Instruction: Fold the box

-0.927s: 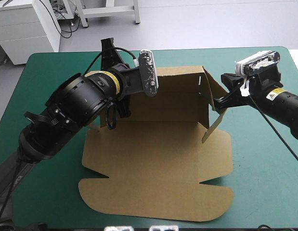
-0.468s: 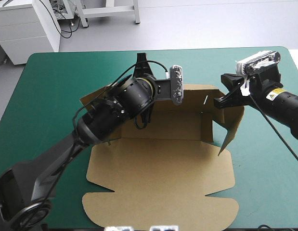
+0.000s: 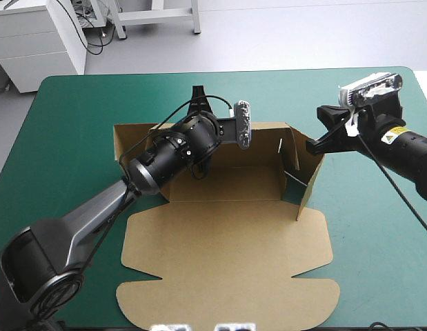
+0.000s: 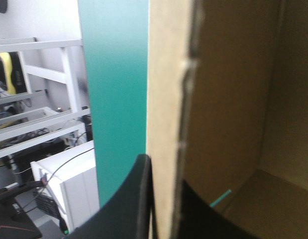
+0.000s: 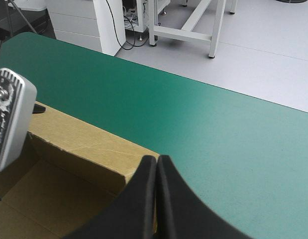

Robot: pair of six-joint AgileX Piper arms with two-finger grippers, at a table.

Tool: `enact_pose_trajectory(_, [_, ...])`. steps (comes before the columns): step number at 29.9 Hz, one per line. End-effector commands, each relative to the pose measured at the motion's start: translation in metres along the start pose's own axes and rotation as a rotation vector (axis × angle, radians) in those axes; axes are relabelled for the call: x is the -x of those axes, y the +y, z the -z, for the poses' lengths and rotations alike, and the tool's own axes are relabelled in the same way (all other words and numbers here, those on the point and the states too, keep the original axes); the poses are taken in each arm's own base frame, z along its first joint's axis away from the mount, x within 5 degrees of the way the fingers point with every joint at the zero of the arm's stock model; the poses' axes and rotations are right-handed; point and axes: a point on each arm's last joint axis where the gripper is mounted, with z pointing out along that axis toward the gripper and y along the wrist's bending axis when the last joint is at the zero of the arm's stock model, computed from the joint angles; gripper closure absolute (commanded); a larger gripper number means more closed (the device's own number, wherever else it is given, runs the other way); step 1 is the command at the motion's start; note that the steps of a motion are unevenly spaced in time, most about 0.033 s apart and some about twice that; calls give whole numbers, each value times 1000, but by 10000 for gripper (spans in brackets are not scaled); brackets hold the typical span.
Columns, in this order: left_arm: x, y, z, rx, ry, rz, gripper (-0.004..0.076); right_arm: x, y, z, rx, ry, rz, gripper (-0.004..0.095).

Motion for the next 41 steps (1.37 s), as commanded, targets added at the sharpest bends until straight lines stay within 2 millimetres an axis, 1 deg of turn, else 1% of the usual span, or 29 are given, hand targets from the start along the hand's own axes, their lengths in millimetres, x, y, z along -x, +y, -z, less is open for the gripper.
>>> enact_pose_trajectory(1, [-6, 10, 13, 140, -50, 47, 731, 15, -1, 11, -32, -108, -18, 922])
enact_pose_trajectory(5, [-10, 1, -2, 201, -13, 90, 731, 13, -2, 8, -29, -92, -32, 922])
enact_pose_trajectory(8, [-13, -4, -8, 219, 11, 105, 731, 12, -4, -3, -19, -54, -46, 922])
enact_pose_trajectory(10, [-13, -7, -10, 218, 16, 112, 731, 14, -8, -14, -12, -23, -53, 922])
enact_pose_trajectory(14, [-13, -9, -12, 213, 13, 138, 731, 28, -17, -34, -31, 0, -71, 922])
enact_pose_trajectory(20, [-13, -10, -13, 199, 7, 164, 731, 56, -27, -58, -31, 77, -79, 922])
enact_pose_trajectory(21, [-13, -11, -13, 198, 8, 167, 731, 58, -31, -66, -38, 106, -87, 922])
enact_pose_trajectory(24, [-14, -15, -16, 188, 15, 156, 731, 67, -36, -79, -37, 146, -100, 922])
enact_pose_trajectory(28, [-14, -27, -25, 166, 9, 119, 731, 64, -44, -106, -33, 230, -132, 922])
enact_pose_trajectory(31, [-15, -33, -29, 156, 14, 124, 731, 57, -51, -127, -60, 295, -168, 922])
enact_pose_trajectory(36, [-16, -30, -29, 187, 18, 146, 731, 35, -60, -162, -71, 412, -220, 922])
enact_pose_trajectory(39, [-16, -30, -29, 189, 13, 144, 731, 21, -63, -178, -64, 479, -242, 922])
enact_pose_trajectory(41, [-16, -30, -29, 189, 13, 144, 731, 13, -64, -185, -60, 522, -255, 922])
